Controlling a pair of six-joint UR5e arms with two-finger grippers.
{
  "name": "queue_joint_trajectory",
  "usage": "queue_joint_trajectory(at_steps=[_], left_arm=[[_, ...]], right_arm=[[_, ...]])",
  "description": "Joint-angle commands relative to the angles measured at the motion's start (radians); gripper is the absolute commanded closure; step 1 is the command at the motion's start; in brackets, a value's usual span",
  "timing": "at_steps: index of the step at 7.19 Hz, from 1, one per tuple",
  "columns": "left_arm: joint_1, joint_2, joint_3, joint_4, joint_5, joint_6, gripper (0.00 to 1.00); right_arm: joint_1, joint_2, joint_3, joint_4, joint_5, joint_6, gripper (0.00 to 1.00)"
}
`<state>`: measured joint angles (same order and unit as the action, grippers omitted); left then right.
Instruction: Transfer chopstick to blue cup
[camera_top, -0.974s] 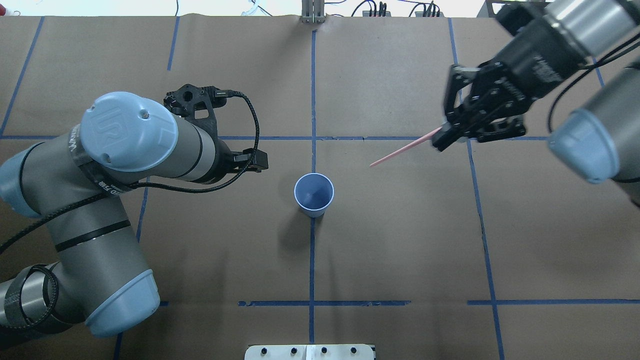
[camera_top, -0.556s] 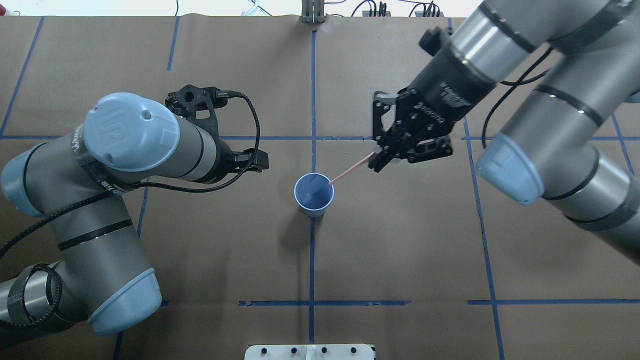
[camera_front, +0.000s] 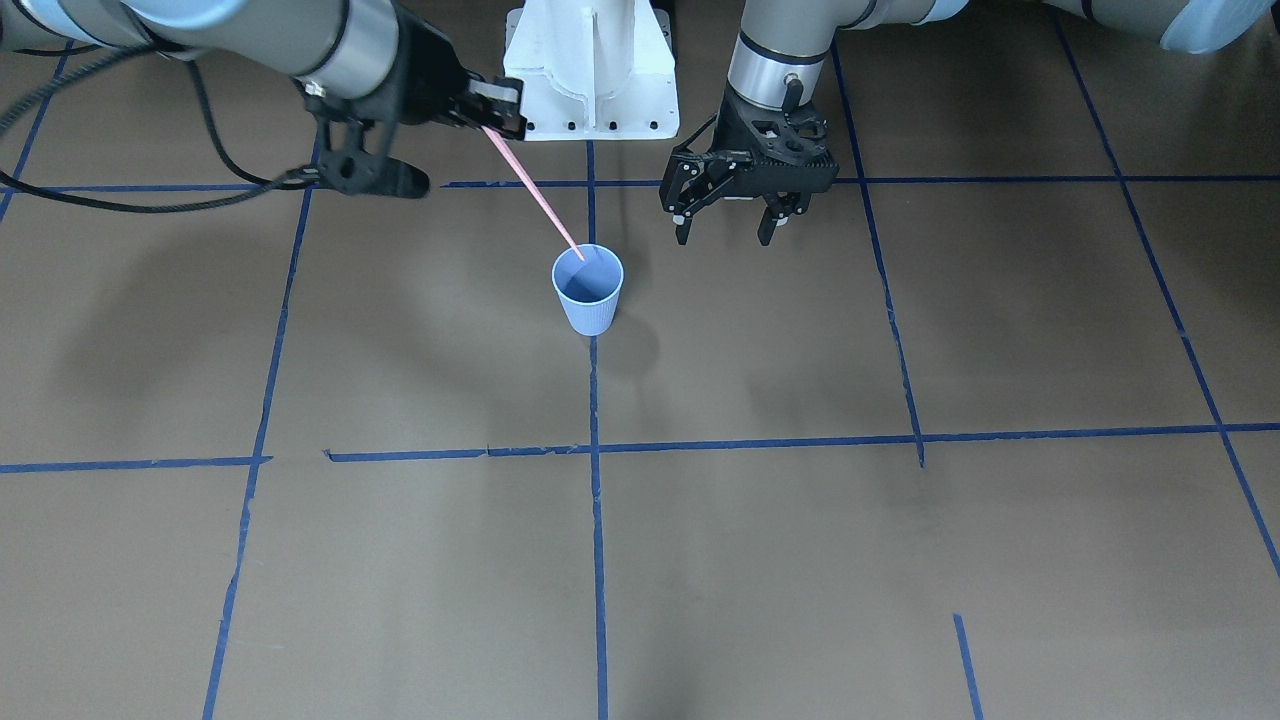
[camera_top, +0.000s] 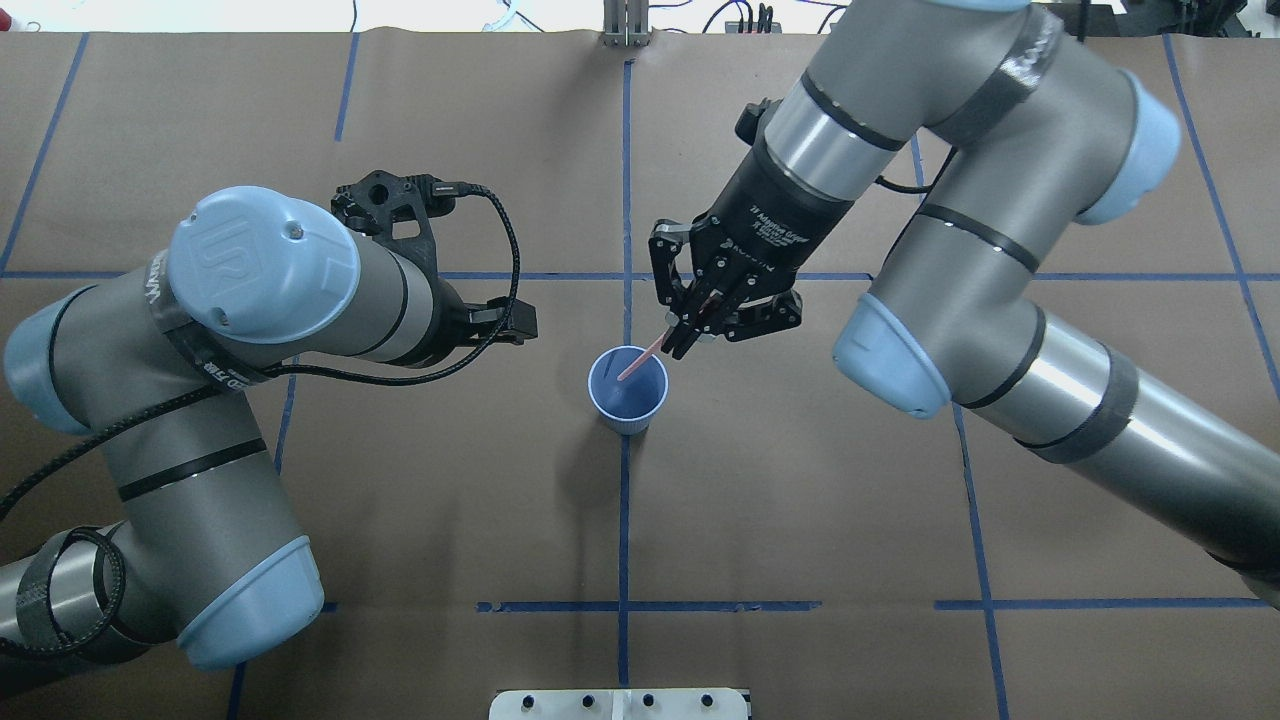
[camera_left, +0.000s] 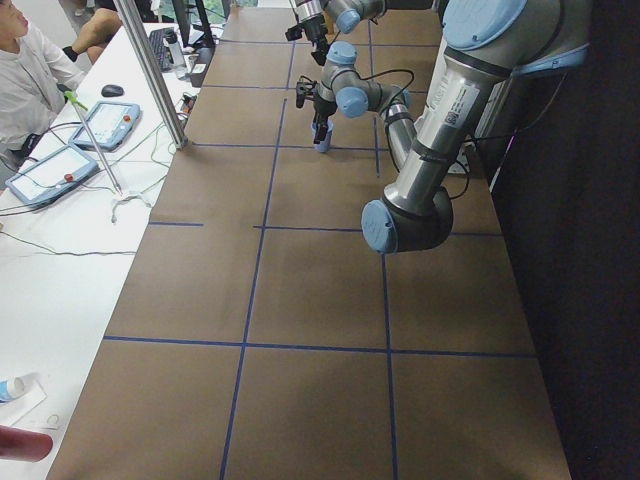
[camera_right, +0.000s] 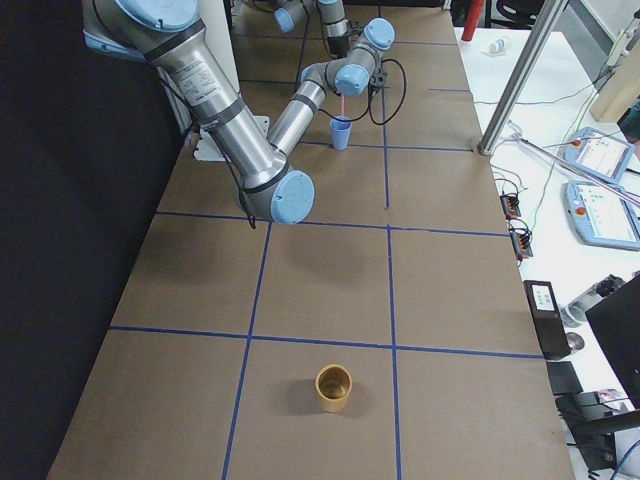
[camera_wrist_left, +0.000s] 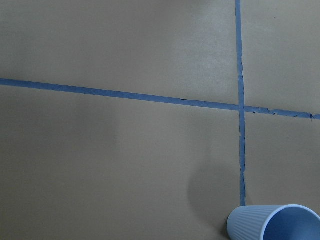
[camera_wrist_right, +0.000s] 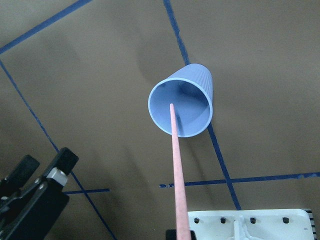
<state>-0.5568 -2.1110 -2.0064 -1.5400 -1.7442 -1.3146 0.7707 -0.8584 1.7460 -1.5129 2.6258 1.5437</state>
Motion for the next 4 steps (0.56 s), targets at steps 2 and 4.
queue_joint_trajectory(at_steps=[2, 4], left_arm=[[0.000, -0.001, 0.003, 0.000, 0.000, 0.000, 0.00], [-0.011, 0.012, -0.011, 0.000, -0.002, 0.012, 0.00]], right_arm=[[-0.031, 0.022, -0.069, 0.028, -0.029, 0.050, 0.00], [0.061, -0.007, 0.002, 0.027, -0.026, 0.052, 0.00]])
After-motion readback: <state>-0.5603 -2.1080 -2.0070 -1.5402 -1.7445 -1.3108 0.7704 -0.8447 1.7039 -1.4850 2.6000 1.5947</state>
